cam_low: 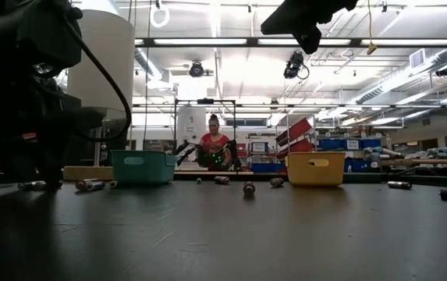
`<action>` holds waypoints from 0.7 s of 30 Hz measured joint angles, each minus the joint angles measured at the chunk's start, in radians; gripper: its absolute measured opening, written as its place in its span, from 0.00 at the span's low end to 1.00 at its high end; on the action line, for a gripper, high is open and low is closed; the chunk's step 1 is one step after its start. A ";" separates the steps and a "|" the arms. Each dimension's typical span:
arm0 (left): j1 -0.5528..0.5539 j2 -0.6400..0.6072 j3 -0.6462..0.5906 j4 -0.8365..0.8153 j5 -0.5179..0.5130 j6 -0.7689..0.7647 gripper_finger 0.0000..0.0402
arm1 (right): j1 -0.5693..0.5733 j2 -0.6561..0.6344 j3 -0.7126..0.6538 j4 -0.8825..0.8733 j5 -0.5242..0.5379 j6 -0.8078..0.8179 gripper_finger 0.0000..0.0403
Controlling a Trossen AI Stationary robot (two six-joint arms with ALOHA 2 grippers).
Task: Sort batteries
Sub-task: Put the silver battery into the blue bin
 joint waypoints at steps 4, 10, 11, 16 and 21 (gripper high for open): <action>-0.001 0.001 0.005 0.013 -0.001 0.001 0.43 | 0.000 0.000 0.000 0.001 -0.001 -0.006 0.08; -0.013 0.002 0.019 0.009 0.040 0.036 0.43 | 0.000 0.000 0.000 0.011 -0.013 0.003 0.08; -0.019 0.002 0.020 0.010 0.051 0.047 0.43 | 0.000 0.000 0.000 0.011 -0.019 0.009 0.07; -0.051 0.002 0.022 -0.003 0.086 0.051 0.43 | 0.013 0.000 0.000 0.012 -0.024 0.016 0.06; -0.071 0.001 0.020 -0.025 0.101 0.049 0.40 | 0.026 0.000 0.000 0.014 -0.025 0.016 0.06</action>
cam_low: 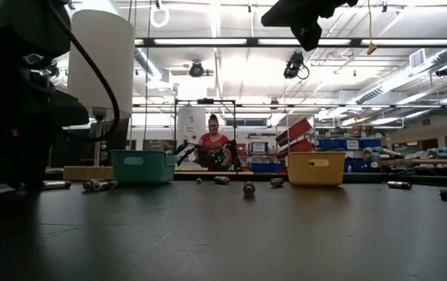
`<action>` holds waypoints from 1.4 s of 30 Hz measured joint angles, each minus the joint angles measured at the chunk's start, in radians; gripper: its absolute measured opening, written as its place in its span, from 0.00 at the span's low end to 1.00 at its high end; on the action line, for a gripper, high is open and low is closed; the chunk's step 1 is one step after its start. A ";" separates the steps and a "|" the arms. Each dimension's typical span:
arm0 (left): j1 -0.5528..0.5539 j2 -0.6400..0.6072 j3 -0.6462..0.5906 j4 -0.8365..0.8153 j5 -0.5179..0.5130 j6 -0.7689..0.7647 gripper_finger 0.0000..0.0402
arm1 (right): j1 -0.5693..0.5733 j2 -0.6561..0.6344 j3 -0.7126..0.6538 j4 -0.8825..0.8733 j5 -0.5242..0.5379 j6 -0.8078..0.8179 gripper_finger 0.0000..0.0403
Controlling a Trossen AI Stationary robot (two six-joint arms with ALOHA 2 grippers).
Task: Sort batteries
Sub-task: Put the silver battery into the blue bin
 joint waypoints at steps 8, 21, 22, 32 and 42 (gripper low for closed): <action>0.002 -0.002 -0.019 -0.007 -0.018 -0.002 0.28 | -0.001 0.000 0.000 0.001 -0.001 -0.002 0.06; 0.026 -0.001 -0.022 -0.034 -0.070 0.000 0.06 | 0.000 0.000 0.000 0.018 -0.001 0.014 0.05; 0.027 0.000 -0.023 -0.038 -0.078 -0.001 0.06 | 0.000 0.000 0.000 0.020 -0.001 0.016 0.05; 0.025 -0.001 -0.010 -0.036 -0.082 0.001 0.06 | 0.000 0.000 0.000 0.022 -0.001 0.016 0.04; 0.025 0.002 0.028 -0.023 -0.091 0.037 0.02 | 0.000 0.000 0.000 0.022 0.000 0.000 0.04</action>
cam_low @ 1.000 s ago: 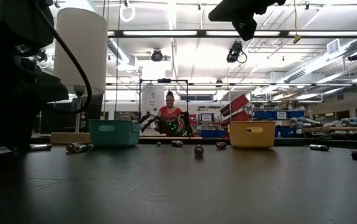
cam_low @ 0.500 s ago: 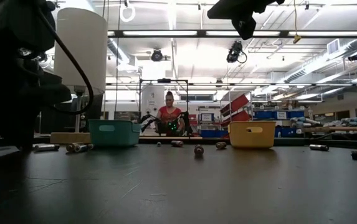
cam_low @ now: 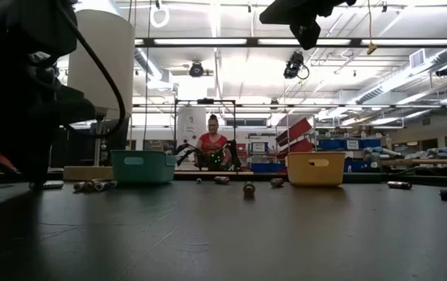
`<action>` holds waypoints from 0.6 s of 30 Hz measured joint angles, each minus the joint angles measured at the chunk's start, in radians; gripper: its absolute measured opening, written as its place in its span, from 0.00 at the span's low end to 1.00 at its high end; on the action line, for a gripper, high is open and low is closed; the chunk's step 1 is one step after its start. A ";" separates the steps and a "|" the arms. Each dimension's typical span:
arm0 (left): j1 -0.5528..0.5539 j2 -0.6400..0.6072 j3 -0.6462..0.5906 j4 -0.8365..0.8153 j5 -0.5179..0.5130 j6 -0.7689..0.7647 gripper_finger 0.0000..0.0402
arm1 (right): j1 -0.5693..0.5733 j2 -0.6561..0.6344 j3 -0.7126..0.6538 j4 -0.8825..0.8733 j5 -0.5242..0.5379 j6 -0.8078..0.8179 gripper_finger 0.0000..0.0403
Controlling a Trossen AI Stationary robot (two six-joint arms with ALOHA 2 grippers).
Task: Sort batteries
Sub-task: Put the silver battery into the blue bin
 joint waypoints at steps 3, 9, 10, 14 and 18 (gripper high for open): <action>0.000 0.000 0.000 0.001 0.000 -0.006 0.02 | 0.000 0.000 0.000 0.001 0.000 -0.003 0.03; -0.001 -0.001 0.022 0.001 -0.005 -0.002 0.09 | 0.000 0.000 0.000 0.000 0.000 -0.003 0.05; -0.001 -0.001 0.024 -0.001 -0.008 -0.002 0.11 | 0.000 0.000 0.000 0.000 0.000 -0.003 0.05; -0.001 -0.001 0.043 -0.022 -0.020 0.000 0.20 | 0.000 0.000 0.000 0.000 0.000 -0.003 0.04; -0.001 -0.002 0.060 -0.028 -0.046 0.010 0.26 | 0.000 0.000 0.000 0.000 0.000 -0.003 0.03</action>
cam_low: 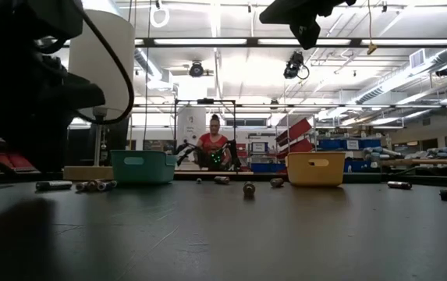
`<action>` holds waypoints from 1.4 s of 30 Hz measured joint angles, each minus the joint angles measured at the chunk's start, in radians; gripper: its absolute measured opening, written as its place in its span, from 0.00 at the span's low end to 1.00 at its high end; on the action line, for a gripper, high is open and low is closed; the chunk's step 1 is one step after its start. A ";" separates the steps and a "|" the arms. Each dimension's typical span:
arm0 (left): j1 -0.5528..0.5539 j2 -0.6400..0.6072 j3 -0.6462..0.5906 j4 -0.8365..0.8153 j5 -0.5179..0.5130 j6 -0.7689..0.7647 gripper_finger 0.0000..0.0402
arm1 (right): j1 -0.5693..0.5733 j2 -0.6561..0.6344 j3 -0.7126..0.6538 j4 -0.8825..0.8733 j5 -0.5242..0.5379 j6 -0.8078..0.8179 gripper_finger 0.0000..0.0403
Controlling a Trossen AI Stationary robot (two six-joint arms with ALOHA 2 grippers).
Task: Sort batteries
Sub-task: Put the silver battery into the blue bin
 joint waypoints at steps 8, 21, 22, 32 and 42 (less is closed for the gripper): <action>0.002 0.007 -0.057 0.069 -0.033 0.006 0.30 | 0.001 0.000 0.000 0.000 0.000 0.003 0.04; -0.029 0.036 -0.183 0.248 -0.195 -0.017 0.11 | 0.019 0.000 0.000 0.000 0.000 0.002 0.05; -0.029 0.047 -0.184 0.251 -0.210 -0.015 0.09 | 0.019 0.000 0.000 0.000 0.000 0.002 0.05; -0.030 0.111 -0.103 0.191 -0.289 0.014 0.04 | 0.020 0.000 0.012 -0.030 -0.039 0.003 0.03; -0.037 0.106 0.043 0.018 -0.291 0.063 0.02 | 0.020 0.000 0.013 -0.029 -0.039 0.003 0.04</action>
